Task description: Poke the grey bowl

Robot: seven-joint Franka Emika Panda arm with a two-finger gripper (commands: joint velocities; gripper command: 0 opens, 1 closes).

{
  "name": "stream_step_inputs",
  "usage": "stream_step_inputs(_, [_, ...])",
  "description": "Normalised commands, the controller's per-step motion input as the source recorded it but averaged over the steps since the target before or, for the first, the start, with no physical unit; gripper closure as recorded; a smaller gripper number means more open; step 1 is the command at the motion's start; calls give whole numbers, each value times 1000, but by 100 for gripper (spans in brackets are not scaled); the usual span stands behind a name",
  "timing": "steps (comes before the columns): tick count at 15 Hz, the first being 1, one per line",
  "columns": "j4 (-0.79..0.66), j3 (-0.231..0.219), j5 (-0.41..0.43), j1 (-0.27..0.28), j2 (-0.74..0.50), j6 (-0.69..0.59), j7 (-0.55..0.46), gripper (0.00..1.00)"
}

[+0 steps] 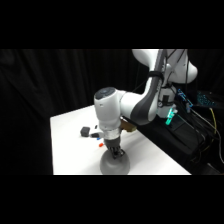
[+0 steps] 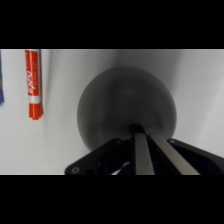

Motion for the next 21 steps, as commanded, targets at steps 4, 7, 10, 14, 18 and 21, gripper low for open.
stream_step_inputs(4, [8, -56, -82, 78, 23, 108, 57, 97])
stream_step_inputs(7, [16, -29, -33, 71, -198, -225, 78, 97])
stream_step_inputs(10, [75, 14, 58, 0, -330, -411, 7, 95])
stream_step_inputs(14, [107, 2, 60, -11, -316, -424, 2, 56])
stream_step_inputs(18, [115, 3, 76, -16, -242, -363, -12, 13])
stream_step_inputs(21, [115, -7, 73, -17, -187, -258, -9, 0])
